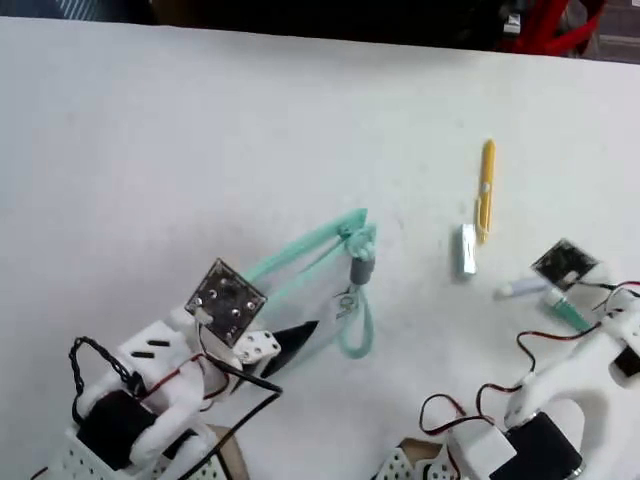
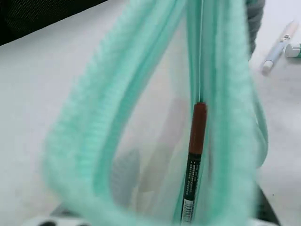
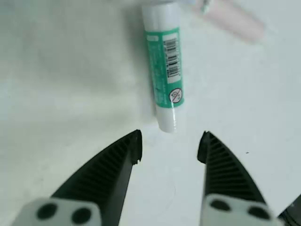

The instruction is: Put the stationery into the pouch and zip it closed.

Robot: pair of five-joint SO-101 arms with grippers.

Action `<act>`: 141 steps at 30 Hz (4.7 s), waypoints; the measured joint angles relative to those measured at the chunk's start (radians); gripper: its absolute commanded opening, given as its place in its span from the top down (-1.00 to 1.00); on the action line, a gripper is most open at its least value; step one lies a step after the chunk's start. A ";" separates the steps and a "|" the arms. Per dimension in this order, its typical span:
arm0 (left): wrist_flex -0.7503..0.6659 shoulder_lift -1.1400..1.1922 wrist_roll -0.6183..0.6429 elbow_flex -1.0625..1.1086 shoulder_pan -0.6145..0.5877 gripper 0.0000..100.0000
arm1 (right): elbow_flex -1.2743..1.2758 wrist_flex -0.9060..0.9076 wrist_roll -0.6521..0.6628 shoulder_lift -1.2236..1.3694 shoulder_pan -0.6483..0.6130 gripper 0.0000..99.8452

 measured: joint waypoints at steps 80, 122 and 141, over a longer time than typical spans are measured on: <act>0.000 0.000 0.083 0.029 -0.009 0.47 | -0.921 0.925 -1.343 -0.588 -0.974 0.96; 0.000 0.000 0.084 0.029 -0.009 0.47 | -0.841 0.841 -1.405 -0.324 -1.700 0.96; 0.000 0.000 0.084 0.029 -0.005 0.47 | -0.750 0.901 -1.309 -0.259 -1.669 0.96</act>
